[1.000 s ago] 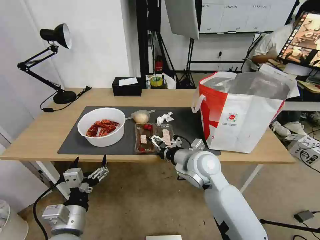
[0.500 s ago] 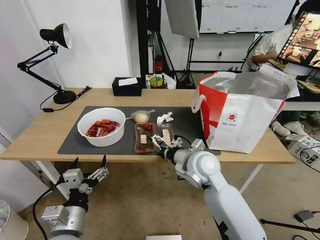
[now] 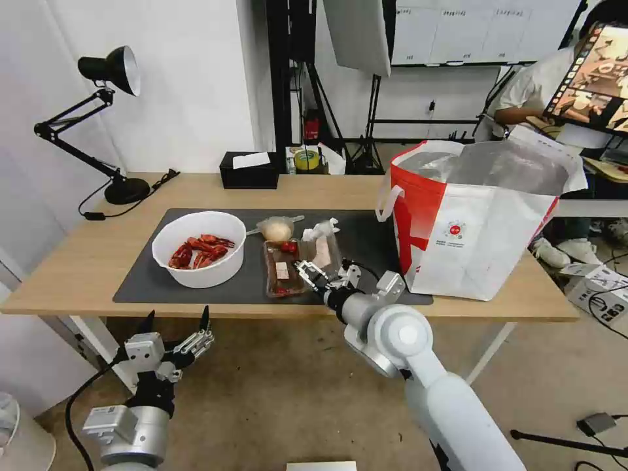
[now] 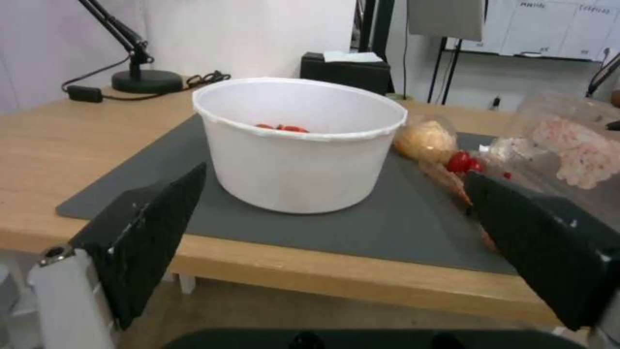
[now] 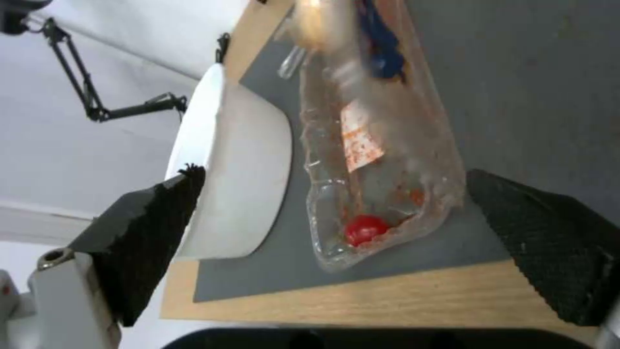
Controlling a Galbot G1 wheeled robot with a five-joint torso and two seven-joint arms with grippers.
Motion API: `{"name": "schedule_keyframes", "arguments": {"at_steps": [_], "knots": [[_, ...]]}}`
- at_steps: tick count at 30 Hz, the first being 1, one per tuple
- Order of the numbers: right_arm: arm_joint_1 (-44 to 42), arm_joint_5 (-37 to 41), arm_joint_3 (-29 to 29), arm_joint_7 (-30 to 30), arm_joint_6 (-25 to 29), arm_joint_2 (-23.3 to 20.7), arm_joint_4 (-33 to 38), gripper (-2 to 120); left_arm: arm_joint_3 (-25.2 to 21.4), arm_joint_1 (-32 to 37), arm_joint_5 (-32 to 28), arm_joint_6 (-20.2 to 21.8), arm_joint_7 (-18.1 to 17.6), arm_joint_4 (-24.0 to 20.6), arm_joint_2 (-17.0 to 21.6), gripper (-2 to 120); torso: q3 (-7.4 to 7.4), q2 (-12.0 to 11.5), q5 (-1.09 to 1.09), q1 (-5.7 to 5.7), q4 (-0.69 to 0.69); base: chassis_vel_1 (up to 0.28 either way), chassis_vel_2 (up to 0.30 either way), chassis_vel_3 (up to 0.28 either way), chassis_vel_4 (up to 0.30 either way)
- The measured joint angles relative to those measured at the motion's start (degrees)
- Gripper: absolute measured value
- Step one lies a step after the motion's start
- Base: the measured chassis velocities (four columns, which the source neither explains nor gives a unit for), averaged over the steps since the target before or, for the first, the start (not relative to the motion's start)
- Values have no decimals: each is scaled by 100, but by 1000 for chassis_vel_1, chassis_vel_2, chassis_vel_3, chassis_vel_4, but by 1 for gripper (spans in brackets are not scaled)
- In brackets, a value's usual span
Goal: Pick up the trash from the table and place it into the takeout bag.
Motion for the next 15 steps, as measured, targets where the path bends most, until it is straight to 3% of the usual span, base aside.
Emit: {"name": "schedule_keyframes", "arguments": {"at_steps": [15], "knots": [[183,-405,-87,-776,9,-231,27,100,-36,44,64,-98,15,-24,-18,100,0,0,0,0,0,0,0,0,0]]}}
